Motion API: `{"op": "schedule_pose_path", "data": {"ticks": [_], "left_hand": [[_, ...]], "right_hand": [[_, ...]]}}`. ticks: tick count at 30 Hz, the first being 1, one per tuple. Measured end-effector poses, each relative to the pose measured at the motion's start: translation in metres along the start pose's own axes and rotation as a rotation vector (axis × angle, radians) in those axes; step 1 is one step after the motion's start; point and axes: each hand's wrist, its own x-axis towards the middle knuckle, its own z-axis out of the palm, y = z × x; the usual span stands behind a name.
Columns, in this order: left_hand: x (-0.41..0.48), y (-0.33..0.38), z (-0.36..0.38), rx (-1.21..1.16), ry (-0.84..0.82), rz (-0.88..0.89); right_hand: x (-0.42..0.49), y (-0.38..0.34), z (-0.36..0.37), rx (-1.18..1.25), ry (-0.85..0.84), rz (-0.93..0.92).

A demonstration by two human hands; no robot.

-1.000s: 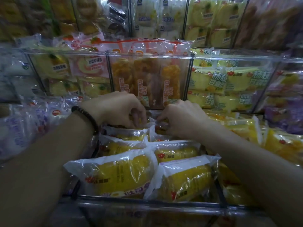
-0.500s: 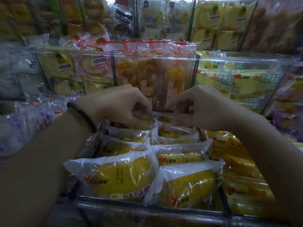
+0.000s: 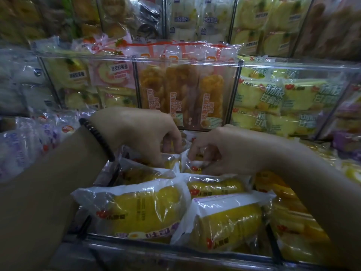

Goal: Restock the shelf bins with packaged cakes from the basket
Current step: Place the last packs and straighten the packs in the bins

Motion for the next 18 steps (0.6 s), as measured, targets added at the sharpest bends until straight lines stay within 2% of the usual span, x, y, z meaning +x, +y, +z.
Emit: {"op": "schedule_pose_path", "data": {"ticks": [4, 8, 14, 18], "left_hand": [[0.000, -0.002, 0.002, -0.008, -0.007, 0.010], [-0.003, -0.006, -0.001, -0.029, -0.027, -0.015], [-0.004, -0.008, -0.003, 0.026, -0.085, -0.060], [0.002, 0.000, 0.002, 0.098, -0.045, -0.058]], "right_hand": [[-0.002, 0.001, -0.001, 0.011, 0.039, 0.041], [-0.006, -0.001, -0.010, 0.024, 0.166, 0.143], [-0.001, -0.019, -0.002, -0.237, 0.214, 0.241], [0.008, -0.023, 0.010, -0.359, 0.270, 0.220]]}}
